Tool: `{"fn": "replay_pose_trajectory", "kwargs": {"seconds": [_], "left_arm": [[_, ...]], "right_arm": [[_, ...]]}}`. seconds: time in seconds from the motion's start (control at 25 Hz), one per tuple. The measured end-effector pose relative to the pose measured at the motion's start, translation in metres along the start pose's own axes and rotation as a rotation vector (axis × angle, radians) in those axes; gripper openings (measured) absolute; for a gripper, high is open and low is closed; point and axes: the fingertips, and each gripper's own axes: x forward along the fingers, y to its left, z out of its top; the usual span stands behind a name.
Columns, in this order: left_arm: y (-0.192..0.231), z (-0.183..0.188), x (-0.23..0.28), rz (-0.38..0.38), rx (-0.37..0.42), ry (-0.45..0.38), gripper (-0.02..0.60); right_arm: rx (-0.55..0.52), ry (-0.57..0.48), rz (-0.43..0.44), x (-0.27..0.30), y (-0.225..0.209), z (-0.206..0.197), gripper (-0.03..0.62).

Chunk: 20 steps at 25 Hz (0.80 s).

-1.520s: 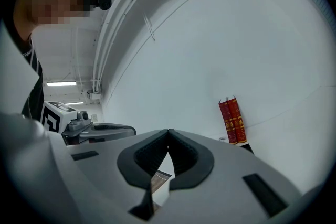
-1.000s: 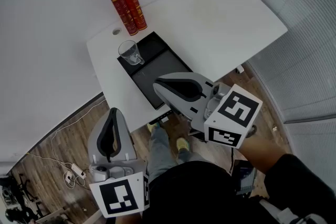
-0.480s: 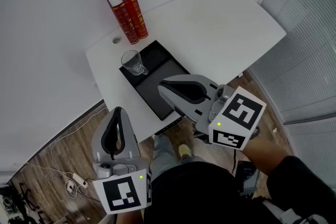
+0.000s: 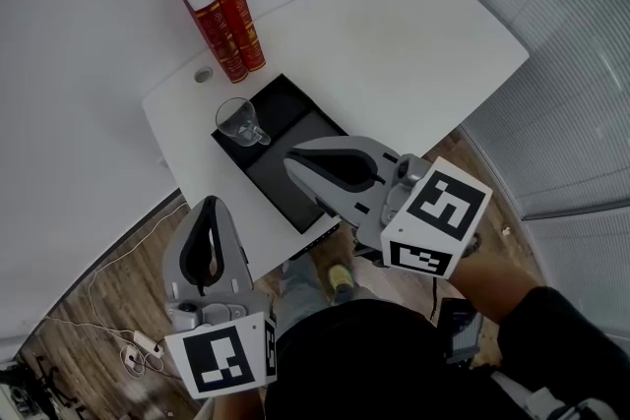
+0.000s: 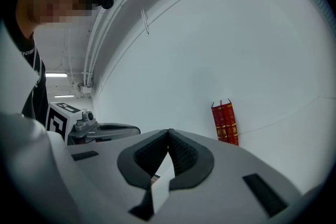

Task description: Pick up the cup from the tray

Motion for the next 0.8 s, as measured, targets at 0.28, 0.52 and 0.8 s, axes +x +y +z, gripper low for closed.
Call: {"fn": "replay_pose_trajectory", "kwargs": {"seconds": [0.28,0.52,0.8], "left_arm": [[0.009,-0.004,0.021,-0.033,0.012,0.005,0.002],[0.022,-0.001,0.037,-0.045,0.019,0.000,0.002],[0.034,0.001,0.048,-0.062,0.022,-0.006,0.002]], "right_arm": [[0.012,0.014,-0.016,0.015,-0.012,-0.001,0.014],[0.006,0.004,-0.035,0.029,-0.023,0.007,0.014],[-0.004,-0.007,-0.059,0.039,-0.029,0.018,0.014]]}}
